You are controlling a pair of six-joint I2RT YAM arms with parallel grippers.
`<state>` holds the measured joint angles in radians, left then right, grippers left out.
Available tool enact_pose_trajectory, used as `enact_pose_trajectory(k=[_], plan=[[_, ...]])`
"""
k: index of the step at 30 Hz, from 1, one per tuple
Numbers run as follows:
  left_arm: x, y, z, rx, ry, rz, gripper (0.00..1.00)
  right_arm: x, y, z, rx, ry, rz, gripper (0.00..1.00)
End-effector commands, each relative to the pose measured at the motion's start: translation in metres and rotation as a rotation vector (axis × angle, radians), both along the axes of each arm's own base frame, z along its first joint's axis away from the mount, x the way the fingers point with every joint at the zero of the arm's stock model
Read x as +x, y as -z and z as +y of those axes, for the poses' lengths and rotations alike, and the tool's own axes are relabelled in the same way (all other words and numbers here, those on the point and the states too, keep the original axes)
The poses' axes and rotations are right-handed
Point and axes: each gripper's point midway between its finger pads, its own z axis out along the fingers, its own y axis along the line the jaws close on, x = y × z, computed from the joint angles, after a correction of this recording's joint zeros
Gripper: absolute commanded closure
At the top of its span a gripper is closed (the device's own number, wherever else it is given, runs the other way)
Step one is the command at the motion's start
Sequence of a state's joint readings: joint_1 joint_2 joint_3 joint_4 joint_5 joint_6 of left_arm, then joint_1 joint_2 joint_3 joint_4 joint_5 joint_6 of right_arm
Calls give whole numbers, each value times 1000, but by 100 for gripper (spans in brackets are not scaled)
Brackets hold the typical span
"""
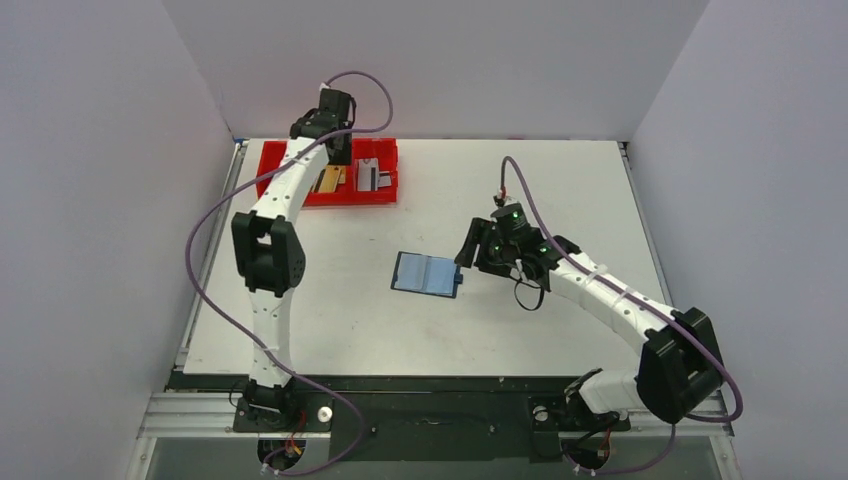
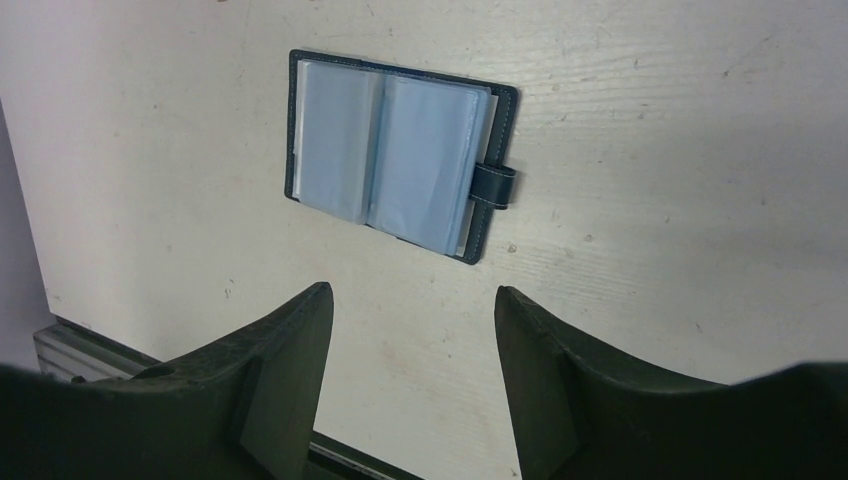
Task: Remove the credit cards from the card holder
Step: Place the credit card in the storage box, then remove the credit card from the card holder.
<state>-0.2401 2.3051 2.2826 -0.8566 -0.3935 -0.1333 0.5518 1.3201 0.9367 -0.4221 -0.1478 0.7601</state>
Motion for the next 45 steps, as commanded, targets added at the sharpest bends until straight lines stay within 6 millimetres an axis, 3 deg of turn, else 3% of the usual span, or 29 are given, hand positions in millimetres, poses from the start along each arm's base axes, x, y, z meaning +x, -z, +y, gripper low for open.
enact_pose_trajectory(k=[1,2,3,4,5,6,7,8,9,11,12,13,16,19,25,36,45], plan=[[-38,-81,-27,-278,-3,-125,61,17,1,15,-62,17,-34,43],[-47,-70,-31,-301,2,-91,61,19,-1,21,-66,11,-46,43],[-57,-84,-32,-336,-6,-113,61,21,8,24,-85,7,-31,43],[-66,-72,-36,-363,0,-81,61,23,6,31,-90,-1,-41,43],[-76,-85,-38,-400,-6,-105,61,23,15,35,-110,-10,-22,43],[-86,-69,-43,-431,4,-66,61,25,19,44,-125,-21,-23,43],[-97,-82,-48,-486,14,-88,61,27,22,47,-140,-22,-23,43],[-107,-63,-49,-499,7,-53,61,28,28,56,-151,-37,-17,43],[-116,-73,-52,-539,17,-74,61,29,31,60,-161,-41,-17,43],[-142,-49,-51,-559,-1,-18,61,31,33,78,-166,-64,-22,44],[-147,-48,-52,-572,5,-22,61,32,43,81,-184,-69,-6,44],[-160,-41,-52,-589,3,-3,61,35,41,88,-183,-73,-13,44],[-181,-38,-56,-634,10,-4,61,38,57,100,-208,-85,7,44],[-198,-22,-58,-667,8,20,61,42,62,112,-222,-93,7,44],[-218,-14,-58,-705,8,10,61,47,85,122,-285,-95,34,46],[-227,8,-61,-721,5,44,62,40,108,124,-363,-129,65,47],[-239,40,-76,-721,-17,109,62,14,135,113,-365,-211,114,65]])
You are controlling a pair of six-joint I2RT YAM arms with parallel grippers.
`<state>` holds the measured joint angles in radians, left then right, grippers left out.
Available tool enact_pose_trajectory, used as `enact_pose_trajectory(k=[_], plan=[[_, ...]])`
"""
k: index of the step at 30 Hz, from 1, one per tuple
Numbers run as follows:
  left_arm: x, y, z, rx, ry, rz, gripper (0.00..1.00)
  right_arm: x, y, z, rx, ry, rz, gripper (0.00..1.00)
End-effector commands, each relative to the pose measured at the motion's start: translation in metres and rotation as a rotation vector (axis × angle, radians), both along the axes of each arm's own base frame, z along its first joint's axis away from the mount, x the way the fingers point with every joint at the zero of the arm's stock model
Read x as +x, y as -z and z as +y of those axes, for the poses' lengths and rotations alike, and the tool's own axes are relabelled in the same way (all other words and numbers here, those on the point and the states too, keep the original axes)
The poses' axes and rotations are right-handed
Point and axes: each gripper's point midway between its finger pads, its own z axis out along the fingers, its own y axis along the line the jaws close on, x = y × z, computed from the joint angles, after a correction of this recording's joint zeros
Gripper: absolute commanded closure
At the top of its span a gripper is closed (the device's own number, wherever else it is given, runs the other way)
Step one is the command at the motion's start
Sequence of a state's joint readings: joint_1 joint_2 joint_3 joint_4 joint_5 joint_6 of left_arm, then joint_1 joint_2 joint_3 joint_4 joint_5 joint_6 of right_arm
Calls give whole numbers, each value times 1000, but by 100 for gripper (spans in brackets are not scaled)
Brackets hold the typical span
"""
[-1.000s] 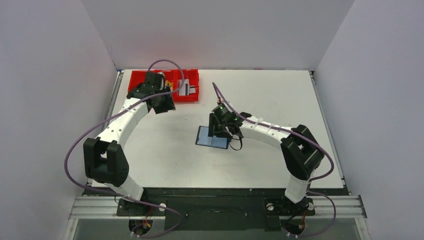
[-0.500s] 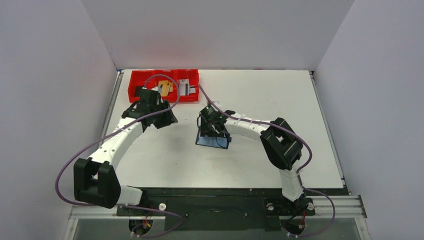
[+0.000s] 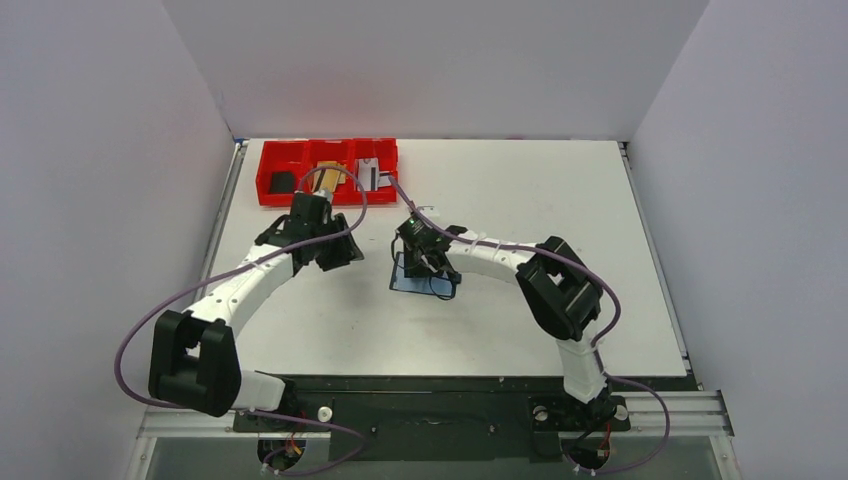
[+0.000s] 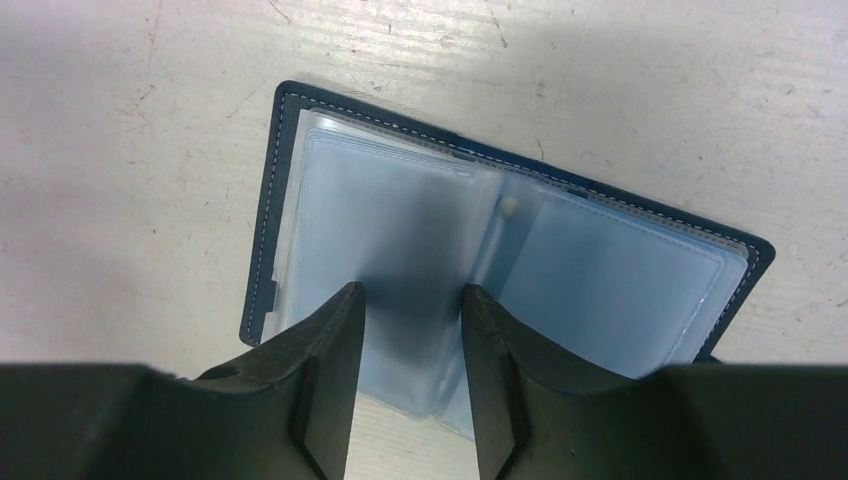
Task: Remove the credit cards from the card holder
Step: Remove the credit card from the card holder.
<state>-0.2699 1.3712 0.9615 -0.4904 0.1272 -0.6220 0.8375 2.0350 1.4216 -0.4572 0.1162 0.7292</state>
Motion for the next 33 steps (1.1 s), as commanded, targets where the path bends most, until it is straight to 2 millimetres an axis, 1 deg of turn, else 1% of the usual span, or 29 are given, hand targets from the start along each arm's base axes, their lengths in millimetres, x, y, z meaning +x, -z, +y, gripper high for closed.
enact_pose_trajectory(k=[1,2,3,4,7,8,9,10,13,14,15,19,22,28,33], plan=[[3,5,-19,-26,15,-21,62,-26,24,-9,-12,-55,68,66],[1,10,-21,-23,12,-9,62,-31,29,-10,1,-67,80,68],[-1,12,-25,-25,21,-6,62,-33,29,-10,13,-72,80,69],[-3,17,-29,-33,22,10,62,-36,33,-11,19,-80,87,71],[-5,24,-40,-55,33,26,62,-46,35,-10,59,-108,110,75],[-7,28,-44,-59,40,35,62,-49,39,-13,62,-115,113,77],[-8,29,-47,-63,42,41,62,-49,36,-11,81,-123,107,78],[-9,32,-52,-66,52,49,62,-53,40,-15,78,-128,115,80],[-14,41,-63,-77,71,76,64,-58,42,-17,106,-147,124,87],[-15,42,-67,-82,79,76,66,-59,43,-18,110,-150,127,89],[-16,45,-70,-89,82,87,66,-61,45,-19,122,-155,134,93],[-19,55,-80,-105,95,113,71,-64,51,-24,150,-155,154,100],[-20,61,-83,-103,101,121,78,-65,54,-28,159,-147,167,100],[-18,78,-85,-85,103,146,83,-67,62,-37,168,-129,196,100],[-17,88,-96,-76,142,158,87,-67,64,-38,180,-127,205,100]])
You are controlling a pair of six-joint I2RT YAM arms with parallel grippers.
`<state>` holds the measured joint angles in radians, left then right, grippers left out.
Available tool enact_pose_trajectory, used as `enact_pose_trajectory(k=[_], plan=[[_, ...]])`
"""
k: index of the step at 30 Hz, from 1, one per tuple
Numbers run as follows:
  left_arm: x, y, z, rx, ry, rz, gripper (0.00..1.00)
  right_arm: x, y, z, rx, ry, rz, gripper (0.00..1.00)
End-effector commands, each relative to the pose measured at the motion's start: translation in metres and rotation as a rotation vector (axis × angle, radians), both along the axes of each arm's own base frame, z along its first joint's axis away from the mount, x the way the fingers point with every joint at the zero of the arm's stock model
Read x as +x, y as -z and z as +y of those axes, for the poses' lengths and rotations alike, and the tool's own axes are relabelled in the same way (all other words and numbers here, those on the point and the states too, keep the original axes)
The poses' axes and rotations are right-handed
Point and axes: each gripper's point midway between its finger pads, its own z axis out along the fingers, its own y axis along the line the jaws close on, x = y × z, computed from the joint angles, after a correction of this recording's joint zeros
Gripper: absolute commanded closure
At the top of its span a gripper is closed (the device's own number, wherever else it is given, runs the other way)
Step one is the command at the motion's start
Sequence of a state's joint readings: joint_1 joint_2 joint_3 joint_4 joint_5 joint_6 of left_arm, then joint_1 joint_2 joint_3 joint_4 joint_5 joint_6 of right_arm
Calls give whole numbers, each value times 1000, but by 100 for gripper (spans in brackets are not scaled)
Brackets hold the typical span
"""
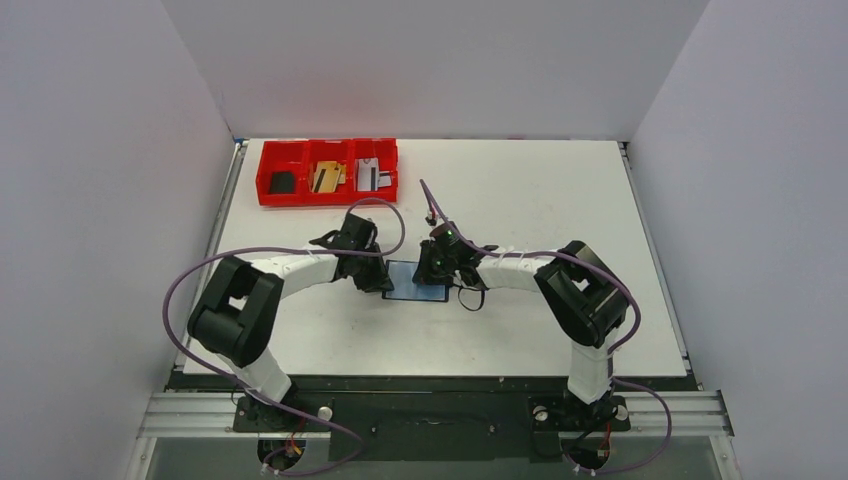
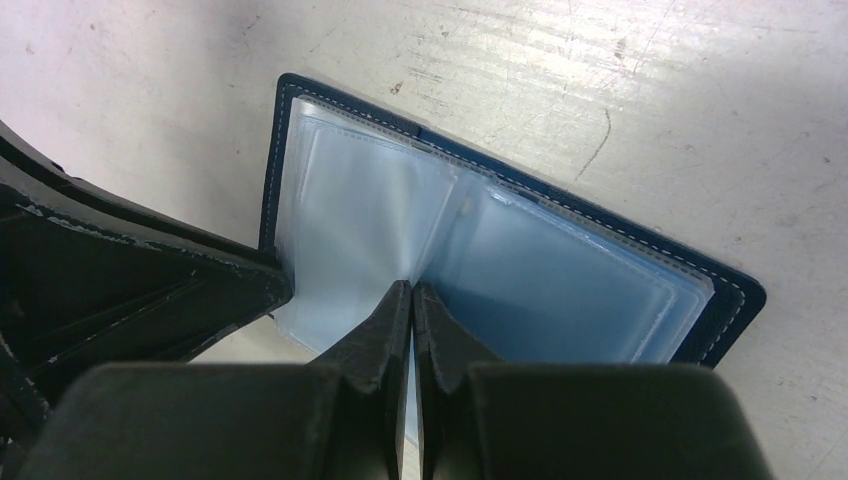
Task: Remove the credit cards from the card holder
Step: Remove the credit card from the card holder.
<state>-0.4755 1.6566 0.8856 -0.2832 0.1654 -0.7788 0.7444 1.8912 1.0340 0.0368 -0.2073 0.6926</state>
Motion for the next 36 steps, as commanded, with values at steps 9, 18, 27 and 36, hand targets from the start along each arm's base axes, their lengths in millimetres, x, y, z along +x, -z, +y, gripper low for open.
enact_pose_trajectory(k=[9,18,27,36], plan=[[7,3,-32,-24,76,-31,90,-45,54,-33,-156,-44,187,100],[3,-5,-43,-37,83,-45,100,-38,37,-25,-132,-51,162,78],[1,-37,-43,-96,50,-98,100,-29,1,-20,-99,-31,108,69],[-2,-64,-42,-133,35,-140,100,-24,-40,-24,-68,10,47,62]])
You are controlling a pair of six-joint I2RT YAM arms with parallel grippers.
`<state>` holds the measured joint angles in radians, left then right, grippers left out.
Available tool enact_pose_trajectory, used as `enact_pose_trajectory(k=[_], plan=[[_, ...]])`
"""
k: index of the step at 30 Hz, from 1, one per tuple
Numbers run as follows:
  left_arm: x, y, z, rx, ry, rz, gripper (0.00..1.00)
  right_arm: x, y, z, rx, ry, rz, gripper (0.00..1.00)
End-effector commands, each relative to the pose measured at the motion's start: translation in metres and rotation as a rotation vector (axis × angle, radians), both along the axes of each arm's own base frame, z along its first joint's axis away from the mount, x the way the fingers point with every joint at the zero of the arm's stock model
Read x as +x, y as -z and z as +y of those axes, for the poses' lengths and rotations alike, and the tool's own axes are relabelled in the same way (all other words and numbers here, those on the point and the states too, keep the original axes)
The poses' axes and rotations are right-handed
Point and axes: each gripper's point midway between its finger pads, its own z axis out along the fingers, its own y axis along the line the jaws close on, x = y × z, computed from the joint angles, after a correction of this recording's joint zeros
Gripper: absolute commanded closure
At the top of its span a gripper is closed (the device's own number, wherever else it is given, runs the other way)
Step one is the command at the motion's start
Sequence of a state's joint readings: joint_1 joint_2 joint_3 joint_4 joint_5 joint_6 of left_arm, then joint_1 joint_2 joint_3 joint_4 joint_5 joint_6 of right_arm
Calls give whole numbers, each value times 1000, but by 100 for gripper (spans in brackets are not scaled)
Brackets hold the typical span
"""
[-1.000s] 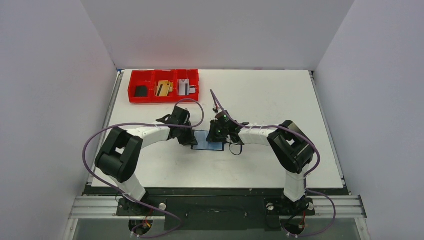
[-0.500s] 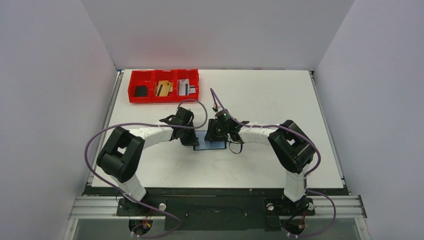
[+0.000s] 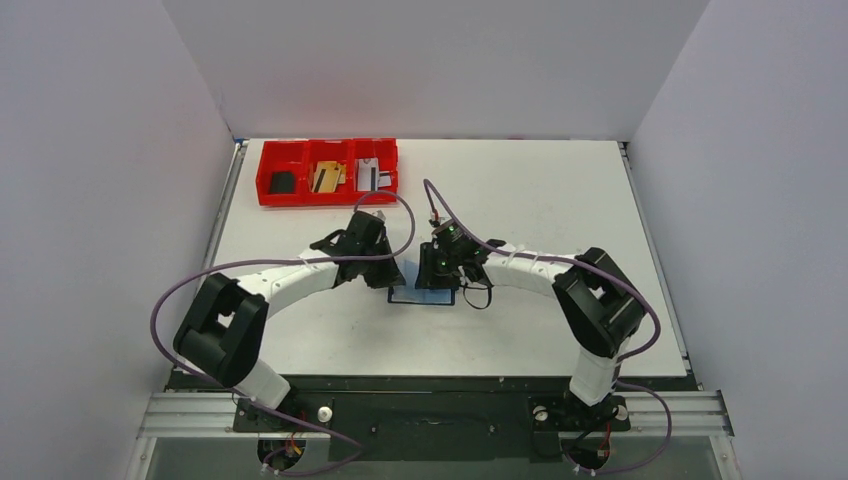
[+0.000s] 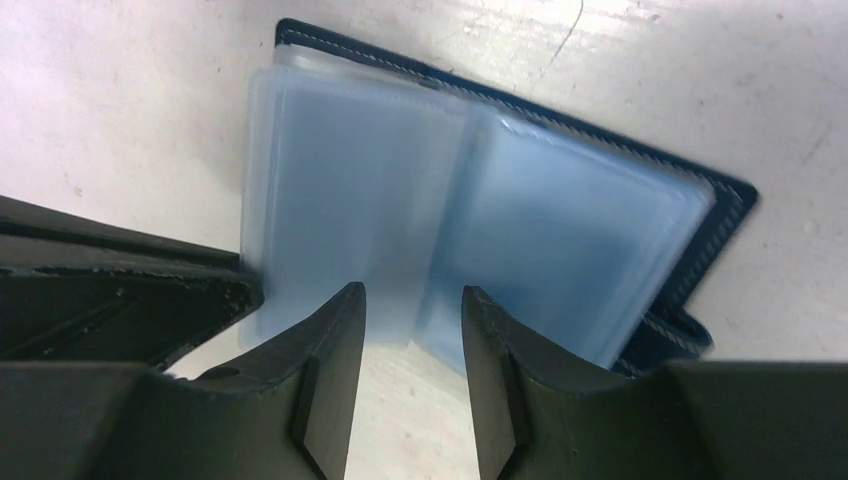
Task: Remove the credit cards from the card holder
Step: Remove the credit card from the card holder.
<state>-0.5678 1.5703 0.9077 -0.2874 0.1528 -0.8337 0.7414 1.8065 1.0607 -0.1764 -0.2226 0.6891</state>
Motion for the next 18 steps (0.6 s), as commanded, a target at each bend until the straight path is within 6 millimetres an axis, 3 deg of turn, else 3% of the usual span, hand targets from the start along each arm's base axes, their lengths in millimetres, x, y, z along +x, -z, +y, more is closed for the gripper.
enact_pose_trajectory(k=[1,8,18], plan=[[7,-28,-9,-73,-4,-66,100,-2,-28,-6,0,23,-44,61],[1,-36,-17,-74,20,-69,100,5,-47,-13,54,93,-70,58],[-2,-36,-39,-17,66,-64,100,11,-56,-27,107,164,-83,56]])
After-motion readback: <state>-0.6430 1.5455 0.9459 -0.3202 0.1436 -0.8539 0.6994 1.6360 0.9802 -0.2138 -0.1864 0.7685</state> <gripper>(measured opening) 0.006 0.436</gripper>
